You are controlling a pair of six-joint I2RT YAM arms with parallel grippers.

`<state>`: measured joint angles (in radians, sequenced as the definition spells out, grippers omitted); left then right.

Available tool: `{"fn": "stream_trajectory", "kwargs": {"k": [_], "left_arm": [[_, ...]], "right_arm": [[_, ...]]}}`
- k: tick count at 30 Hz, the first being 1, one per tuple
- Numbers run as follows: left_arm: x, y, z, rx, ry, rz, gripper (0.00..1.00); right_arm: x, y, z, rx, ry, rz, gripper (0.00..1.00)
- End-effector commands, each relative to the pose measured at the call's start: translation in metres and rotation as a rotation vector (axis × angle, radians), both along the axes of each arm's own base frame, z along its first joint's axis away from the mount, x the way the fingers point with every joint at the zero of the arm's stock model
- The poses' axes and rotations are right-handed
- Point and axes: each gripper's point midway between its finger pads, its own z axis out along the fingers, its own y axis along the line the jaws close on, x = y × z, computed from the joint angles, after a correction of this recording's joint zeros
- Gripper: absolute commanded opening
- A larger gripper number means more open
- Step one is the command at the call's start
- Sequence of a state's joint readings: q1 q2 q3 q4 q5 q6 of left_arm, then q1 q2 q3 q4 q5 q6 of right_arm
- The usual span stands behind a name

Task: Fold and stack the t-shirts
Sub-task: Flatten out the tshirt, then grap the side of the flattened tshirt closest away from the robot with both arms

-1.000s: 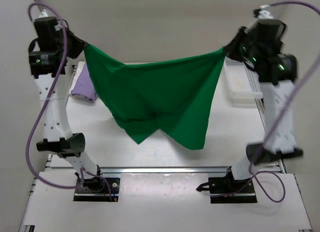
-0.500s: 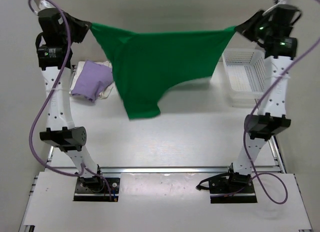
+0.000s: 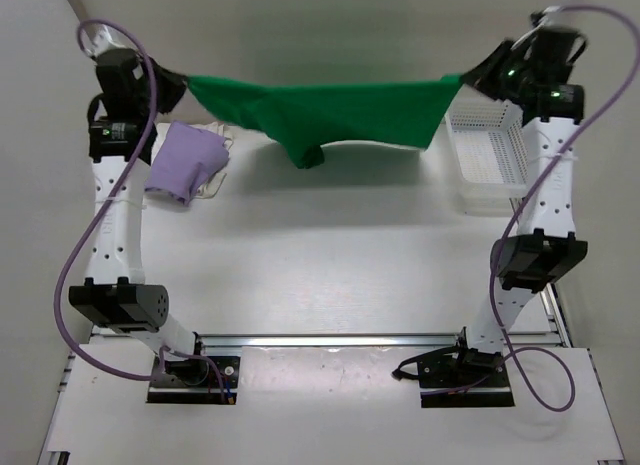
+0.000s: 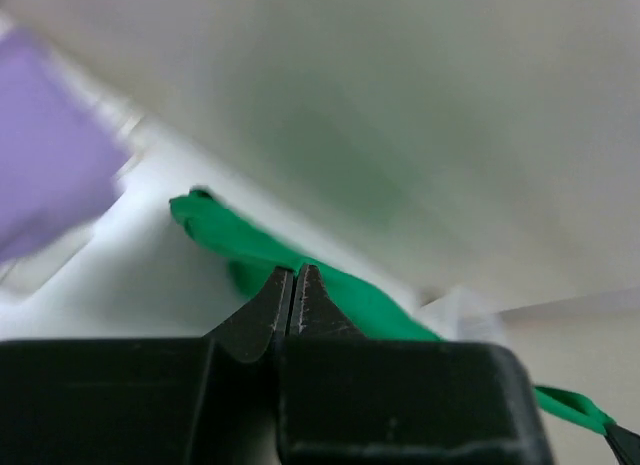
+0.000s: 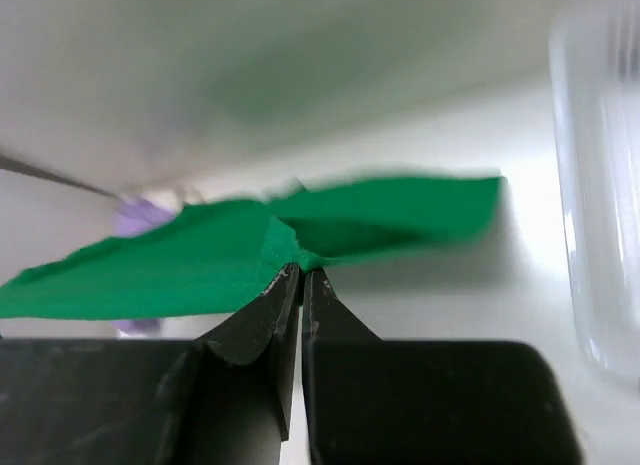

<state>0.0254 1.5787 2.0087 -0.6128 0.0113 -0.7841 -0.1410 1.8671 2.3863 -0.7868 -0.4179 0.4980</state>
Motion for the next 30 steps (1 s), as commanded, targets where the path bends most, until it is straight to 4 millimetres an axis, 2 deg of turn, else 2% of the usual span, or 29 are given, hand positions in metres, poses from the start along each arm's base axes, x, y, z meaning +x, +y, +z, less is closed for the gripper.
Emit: {"fn": "stream_trajectory", "kwargs": {"k": [1,2,3,4,5,6,7,8,9,10,12,13,14,15,17,18,19,20,22,24,25,28,30], "left_arm": [[-0.035,-0.006,-0.028,0.112,0.088,0.021,0.0],[-0.041,-0.006,-0.053,0.129,0.149,0.045,0.0],[-0.056,-0.013,-0.065,0.144,0.172,0.033,0.0],[-0.072,-0.016,-0.083,0.144,0.226,0.042,0.0],[-0.093,-0.013,-0.086,0.139,0.246,0.059,0.0],[-0.103,-0.011,-0.122,0.158,0.342,0.072,0.0],[-0.122,-0.013,-0.137,0.16,0.374,0.07,0.0],[-0.142,-0.01,-0.163,0.181,0.441,0.074,0.0],[-0.154,-0.011,-0.177,0.185,0.484,0.065,0.0],[-0.171,-0.01,-0.202,0.188,0.538,0.056,0.0],[-0.2,-0.012,-0.237,0.181,0.635,0.02,0.0],[-0.214,-0.012,-0.254,0.186,0.674,0.0,0.0],[-0.231,-0.011,-0.274,0.172,0.735,-0.007,0.0],[-0.242,-0.015,-0.281,0.143,0.746,-0.033,0.0],[-0.273,-0.021,-0.325,0.095,0.874,-0.087,0.0],[-0.284,-0.024,-0.334,0.06,0.897,-0.106,0.0],[-0.297,-0.031,-0.35,0.036,0.948,-0.148,0.0],[-0.306,-0.029,-0.362,0.033,0.975,-0.146,0.0],[-0.328,-0.035,-0.374,0.01,1.052,-0.182,0.0],[-0.338,-0.031,-0.375,0.027,1.084,-0.175,0.0],[-0.34,-0.029,-0.374,0.032,1.096,-0.172,0.0],[-0.333,-0.03,-0.359,0.038,1.067,-0.183,0.0],[-0.321,-0.035,-0.349,0.014,1.041,-0.188,0.0]], "right_arm": [[-0.003,-0.002,-0.088,-0.069,0.249,-0.048,0.0],[-0.008,0.001,-0.09,-0.077,0.252,-0.044,0.0],[-0.018,0.002,-0.107,-0.07,0.3,-0.037,0.0],[-0.031,0.002,-0.116,-0.063,0.325,-0.038,0.0],[-0.046,0.003,-0.129,-0.05,0.354,-0.043,0.0],[-0.064,0.007,-0.146,-0.041,0.392,-0.034,0.0],[-0.073,0.009,-0.153,-0.03,0.404,-0.022,0.0],[-0.094,0.017,-0.174,-0.028,0.446,-0.015,0.0],[-0.117,0.025,-0.197,-0.045,0.489,0.003,0.01],[-0.125,0.026,-0.206,-0.064,0.499,-0.008,0.0],[-0.174,0.041,-0.245,-0.094,0.561,0.038,0.0],[-0.185,0.041,-0.252,-0.099,0.565,0.038,0.0],[-0.207,0.044,-0.27,-0.093,0.588,0.047,0.0],[-0.226,0.041,-0.284,-0.086,0.607,0.032,0.0],[-0.253,0.038,-0.31,-0.087,0.664,0.023,0.0],[-0.271,0.035,-0.328,-0.075,0.722,0.007,0.0],[-0.282,0.033,-0.337,-0.068,0.755,-0.007,0.0],[-0.299,0.033,-0.349,-0.06,0.797,-0.012,0.0],[-0.32,0.032,-0.36,-0.032,0.841,-0.036,0.0],[-0.34,0.028,-0.364,-0.039,0.881,-0.065,0.01],[-0.346,0.028,-0.359,-0.046,0.884,-0.064,0.0],[-0.353,0.024,-0.35,-0.058,0.905,-0.081,0.0],[-0.354,0.023,-0.35,-0.071,0.913,-0.082,0.0]]}}
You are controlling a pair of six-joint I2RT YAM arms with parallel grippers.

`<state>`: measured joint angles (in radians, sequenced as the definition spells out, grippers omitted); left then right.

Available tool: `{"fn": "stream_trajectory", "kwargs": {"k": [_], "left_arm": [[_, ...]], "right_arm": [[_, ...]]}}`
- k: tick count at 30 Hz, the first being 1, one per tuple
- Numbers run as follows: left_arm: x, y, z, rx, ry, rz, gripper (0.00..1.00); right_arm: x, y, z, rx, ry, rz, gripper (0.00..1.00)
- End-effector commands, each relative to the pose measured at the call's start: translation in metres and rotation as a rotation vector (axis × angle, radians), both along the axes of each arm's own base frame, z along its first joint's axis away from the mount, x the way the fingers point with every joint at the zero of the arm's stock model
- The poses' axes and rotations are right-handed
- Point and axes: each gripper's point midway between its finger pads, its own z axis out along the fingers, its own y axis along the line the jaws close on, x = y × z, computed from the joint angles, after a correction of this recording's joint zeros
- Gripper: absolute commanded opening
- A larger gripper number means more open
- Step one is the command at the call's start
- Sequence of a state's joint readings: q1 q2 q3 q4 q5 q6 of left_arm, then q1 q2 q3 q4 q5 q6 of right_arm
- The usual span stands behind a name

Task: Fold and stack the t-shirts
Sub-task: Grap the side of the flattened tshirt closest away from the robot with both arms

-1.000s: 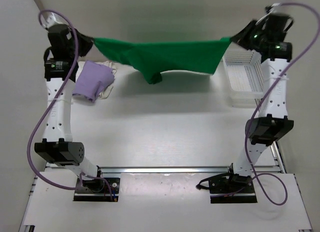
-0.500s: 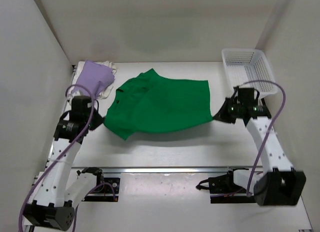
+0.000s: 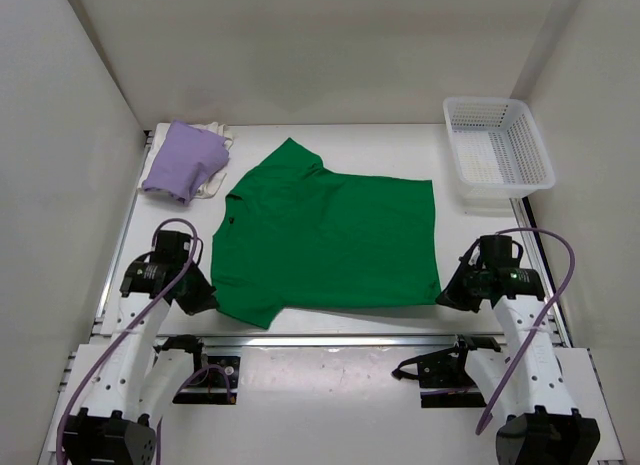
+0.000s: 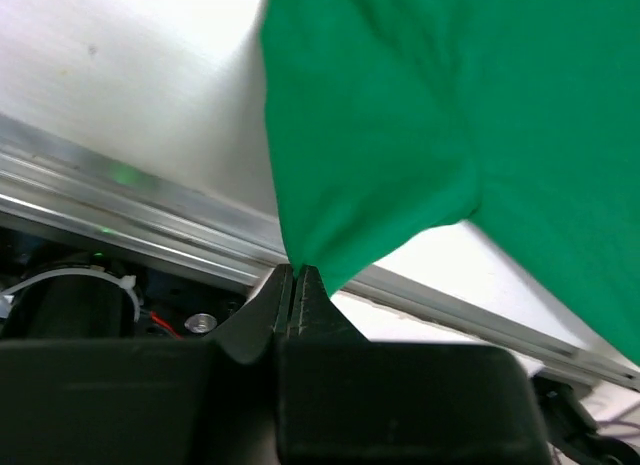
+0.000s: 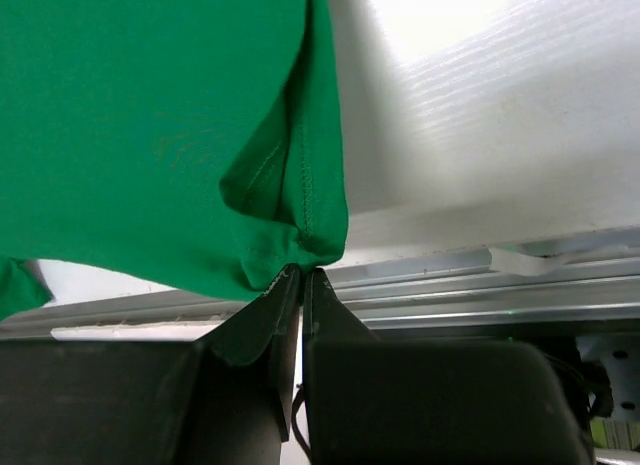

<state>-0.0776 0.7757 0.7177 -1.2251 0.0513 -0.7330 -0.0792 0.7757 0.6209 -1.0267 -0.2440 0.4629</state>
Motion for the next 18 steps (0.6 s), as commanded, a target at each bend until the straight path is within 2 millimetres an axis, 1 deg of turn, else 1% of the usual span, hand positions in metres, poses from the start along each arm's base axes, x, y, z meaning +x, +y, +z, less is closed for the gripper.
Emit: {"fn": "stream_trajectory", "kwargs": {"k": [1,4,5,6,7,8,9,10,11,12,13,14,15,18], "left_arm": [[0.023,-0.009,0.021,-0.045,-0.053,-0.006,0.0],[0.057,-0.011,0.034,-0.062,-0.102,0.033,0.0],[0.068,-0.008,0.031,-0.041,-0.099,0.055,0.0],[0.08,-0.007,0.038,-0.025,-0.128,0.062,0.0],[0.09,-0.006,0.044,-0.026,-0.137,0.071,0.0],[0.111,-0.007,0.055,-0.024,-0.177,0.074,0.0],[0.126,-0.009,0.056,-0.004,-0.186,0.072,0.0],[0.14,-0.012,0.072,-0.012,-0.226,0.069,0.0],[0.156,-0.015,0.08,-0.016,-0.24,0.066,0.0],[0.163,-0.017,0.081,-0.013,-0.242,0.058,0.0],[0.177,-0.02,0.089,-0.021,-0.264,0.062,0.0],[0.187,-0.024,0.09,-0.024,-0.27,0.055,0.0],[0.193,-0.024,0.089,-0.008,-0.277,0.059,0.0],[0.212,-0.023,0.082,0.001,-0.275,0.067,0.0]], "right_arm": [[0.003,-0.007,0.009,-0.034,0.008,-0.016,0.0],[0.022,-0.01,0.013,-0.04,-0.024,-0.024,0.0],[0.032,-0.01,0.013,-0.038,-0.037,-0.022,0.0],[0.044,-0.009,0.015,-0.027,-0.047,-0.022,0.0],[0.048,-0.006,0.015,-0.011,-0.046,-0.015,0.0],[0.057,-0.004,0.014,0.0,-0.051,-0.012,0.0],[0.065,-0.003,0.013,0.012,-0.064,-0.015,0.0],[0.074,-0.002,0.016,0.02,-0.095,0.0,0.0],[0.079,-0.004,0.017,0.032,-0.086,-0.017,0.0],[0.088,-0.009,0.019,0.024,-0.108,-0.018,0.0],[0.094,-0.011,0.021,0.022,-0.125,-0.014,0.0],[0.1,-0.014,0.025,0.027,-0.127,-0.015,0.0],[0.109,-0.014,0.026,0.027,-0.132,-0.015,0.01],[0.123,-0.019,0.023,0.02,-0.141,-0.02,0.0]]}}
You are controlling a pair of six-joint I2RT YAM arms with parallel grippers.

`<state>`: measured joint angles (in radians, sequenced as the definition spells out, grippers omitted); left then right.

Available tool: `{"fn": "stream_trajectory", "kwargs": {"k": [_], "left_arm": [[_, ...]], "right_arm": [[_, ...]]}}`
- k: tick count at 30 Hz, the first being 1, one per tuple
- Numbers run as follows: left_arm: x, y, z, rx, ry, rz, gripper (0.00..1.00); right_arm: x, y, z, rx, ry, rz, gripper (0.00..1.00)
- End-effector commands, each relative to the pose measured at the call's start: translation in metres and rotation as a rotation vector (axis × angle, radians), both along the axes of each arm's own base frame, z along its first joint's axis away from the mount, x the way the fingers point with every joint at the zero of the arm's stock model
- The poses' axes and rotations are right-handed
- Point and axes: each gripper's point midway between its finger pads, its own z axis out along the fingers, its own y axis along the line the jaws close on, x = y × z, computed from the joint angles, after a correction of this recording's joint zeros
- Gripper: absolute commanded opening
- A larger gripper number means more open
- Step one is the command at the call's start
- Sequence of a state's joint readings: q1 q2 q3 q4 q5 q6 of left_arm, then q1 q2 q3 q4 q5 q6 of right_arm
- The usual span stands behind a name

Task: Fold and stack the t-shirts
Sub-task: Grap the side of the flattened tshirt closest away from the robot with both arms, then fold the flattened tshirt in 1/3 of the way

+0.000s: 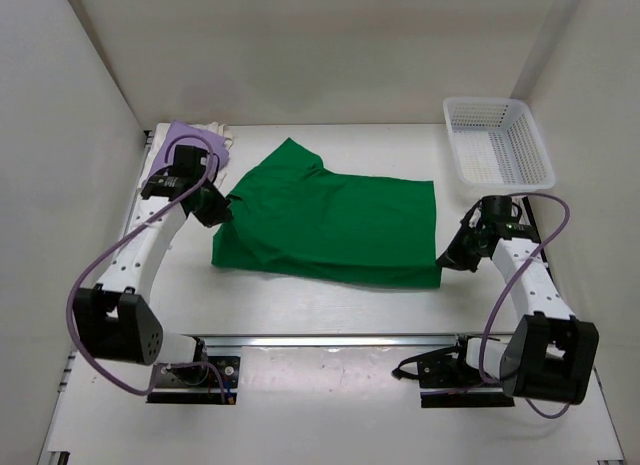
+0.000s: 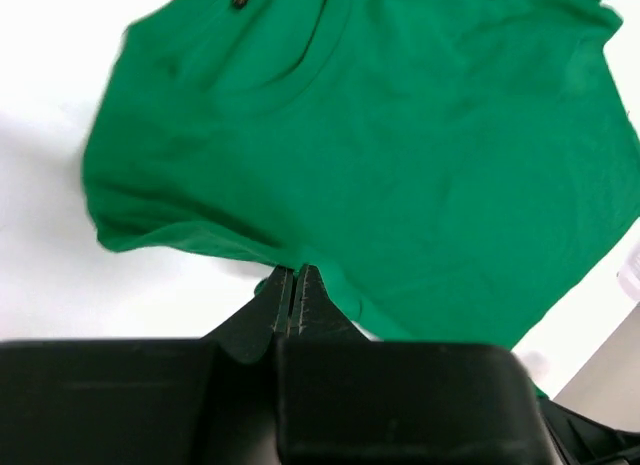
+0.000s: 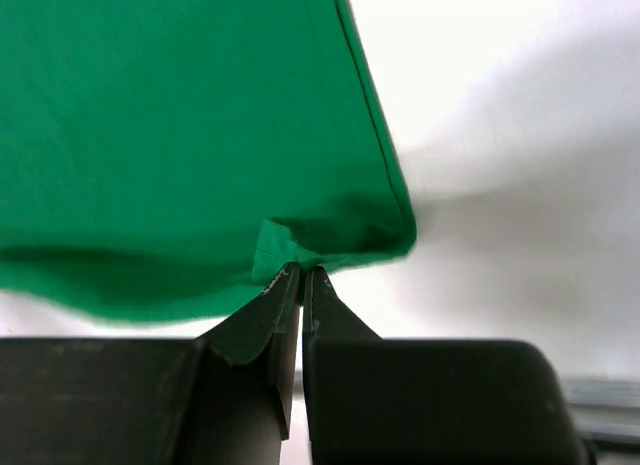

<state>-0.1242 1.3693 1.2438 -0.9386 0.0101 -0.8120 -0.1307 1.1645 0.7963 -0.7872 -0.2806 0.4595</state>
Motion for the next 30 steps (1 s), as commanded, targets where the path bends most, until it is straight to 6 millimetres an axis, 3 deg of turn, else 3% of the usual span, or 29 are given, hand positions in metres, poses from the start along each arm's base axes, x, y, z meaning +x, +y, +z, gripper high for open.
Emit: {"fn": "stream_trajectory", "kwargs": {"k": [1,3,6,13,16,18,25,27,29,30], "left_arm": [[0.028,0.002,0.011,0.025,-0.078,0.024,0.0],[0.051,-0.004,0.005,0.044,-0.078,0.005,0.0],[0.065,-0.004,0.004,0.068,-0.092,0.001,0.0],[0.091,-0.015,-0.027,0.122,-0.051,-0.073,0.0],[0.098,-0.02,-0.045,0.166,-0.007,-0.115,0.0],[0.105,-0.026,-0.046,0.159,-0.013,-0.136,0.01],[0.123,-0.038,-0.044,0.147,-0.021,-0.237,0.38],[0.12,-0.03,-0.034,0.162,-0.039,-0.237,0.53],[0.112,-0.013,-0.011,0.181,-0.095,-0.21,0.6],[0.105,-0.007,-0.011,0.183,-0.093,-0.2,0.61]], "right_arm": [[0.037,-0.011,0.014,-0.016,-0.12,0.001,0.01],[0.053,-0.02,0.002,-0.018,-0.101,-0.009,0.0],[0.061,-0.023,-0.001,-0.016,-0.09,-0.014,0.0],[0.07,-0.024,-0.025,-0.021,-0.04,-0.017,0.0],[0.073,-0.028,-0.03,-0.028,-0.037,-0.03,0.0],[0.076,-0.027,-0.031,-0.018,-0.043,-0.025,0.0],[0.075,-0.021,-0.038,-0.006,-0.012,-0.02,0.02],[0.075,-0.021,-0.033,-0.022,-0.02,-0.012,0.09],[0.079,-0.024,-0.023,-0.019,-0.051,-0.029,0.14],[0.079,-0.021,-0.018,-0.003,-0.068,-0.024,0.16]]}}
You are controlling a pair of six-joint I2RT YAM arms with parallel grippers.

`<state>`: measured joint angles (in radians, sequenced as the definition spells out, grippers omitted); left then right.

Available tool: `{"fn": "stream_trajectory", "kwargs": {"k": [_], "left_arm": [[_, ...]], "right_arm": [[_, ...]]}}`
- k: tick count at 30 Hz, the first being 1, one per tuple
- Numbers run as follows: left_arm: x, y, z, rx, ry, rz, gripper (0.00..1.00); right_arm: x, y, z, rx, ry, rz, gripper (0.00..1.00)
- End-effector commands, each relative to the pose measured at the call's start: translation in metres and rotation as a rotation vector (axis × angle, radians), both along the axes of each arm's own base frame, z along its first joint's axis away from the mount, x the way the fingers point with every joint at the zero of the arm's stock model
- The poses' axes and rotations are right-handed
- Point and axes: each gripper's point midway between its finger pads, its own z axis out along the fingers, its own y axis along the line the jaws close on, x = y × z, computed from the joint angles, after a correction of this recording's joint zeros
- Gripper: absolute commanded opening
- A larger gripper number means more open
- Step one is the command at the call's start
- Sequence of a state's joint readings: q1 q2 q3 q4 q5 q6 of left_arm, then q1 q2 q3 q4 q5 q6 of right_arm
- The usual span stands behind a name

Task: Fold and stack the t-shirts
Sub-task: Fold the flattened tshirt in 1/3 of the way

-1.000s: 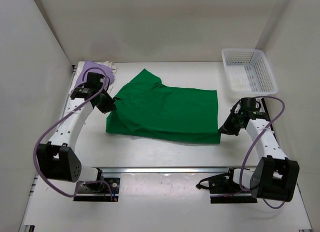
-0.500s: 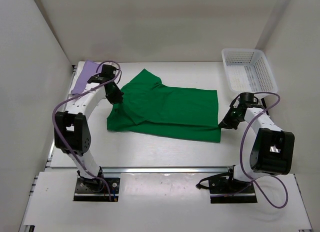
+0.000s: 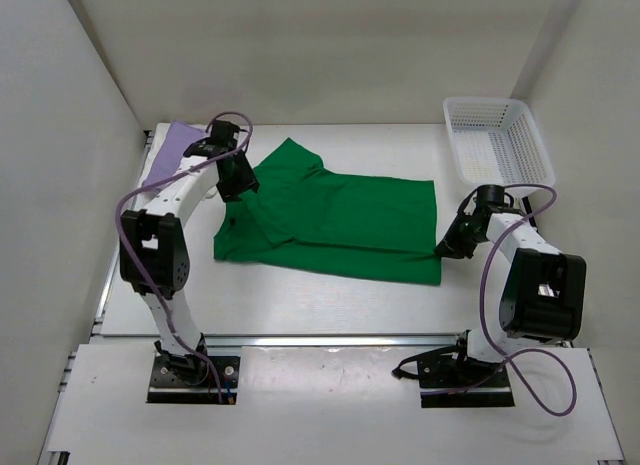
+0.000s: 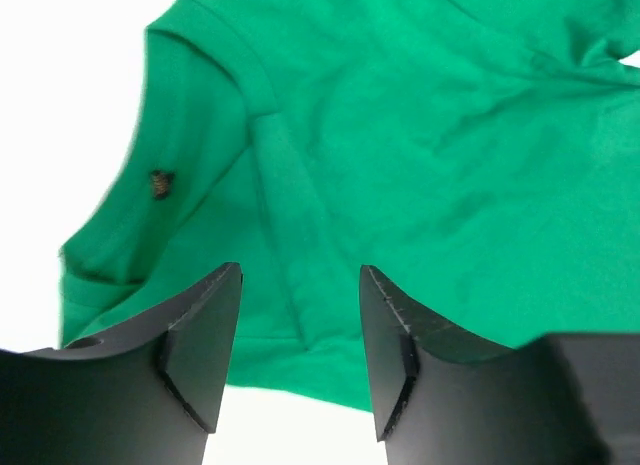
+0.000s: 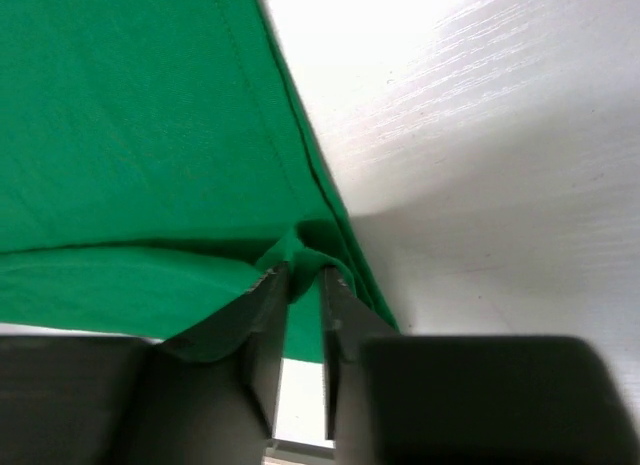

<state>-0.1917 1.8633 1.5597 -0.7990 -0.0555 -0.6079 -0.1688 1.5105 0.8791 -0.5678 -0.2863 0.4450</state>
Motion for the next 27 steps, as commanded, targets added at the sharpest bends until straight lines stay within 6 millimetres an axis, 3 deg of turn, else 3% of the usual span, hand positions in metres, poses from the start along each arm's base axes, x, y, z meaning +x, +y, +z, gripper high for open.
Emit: {"fn": "stream_trajectory", "kwargs": {"k": [1,3,5,9,11,16,20,23,27], "left_arm": [[-0.018,0.03,0.05,0.001,-0.119,0.024,0.62],[-0.034,0.049,0.045,-0.037,-0.114,0.072,0.61],[-0.065,0.056,0.027,-0.064,-0.069,0.092,0.59],[-0.112,0.056,-0.01,-0.069,0.004,0.091,0.41],[-0.123,0.06,-0.018,-0.072,0.025,0.106,0.35],[-0.132,0.063,-0.044,-0.149,0.069,0.166,0.32],[-0.133,0.076,-0.058,-0.186,0.086,0.228,0.44],[-0.135,0.077,-0.068,-0.195,0.1,0.237,0.53],[-0.135,0.078,-0.079,-0.236,0.105,0.262,0.54]], "right_arm": [[0.017,-0.003,0.029,-0.014,-0.107,-0.007,0.2],[0.014,0.0,0.04,-0.009,-0.129,-0.004,0.27],[0.007,0.003,0.045,-0.009,-0.141,0.008,0.3],[-0.023,0.006,0.053,0.003,-0.184,-0.01,0.31],[-0.041,0.006,0.048,-0.01,-0.164,-0.006,0.31],[-0.07,0.027,0.022,0.064,-0.126,0.004,0.31],[-0.071,0.011,0.014,0.034,-0.111,-0.046,0.36],[-0.073,0.005,0.007,0.104,-0.109,-0.103,0.38],[-0.078,0.003,-0.002,0.169,-0.094,-0.162,0.39]]}}
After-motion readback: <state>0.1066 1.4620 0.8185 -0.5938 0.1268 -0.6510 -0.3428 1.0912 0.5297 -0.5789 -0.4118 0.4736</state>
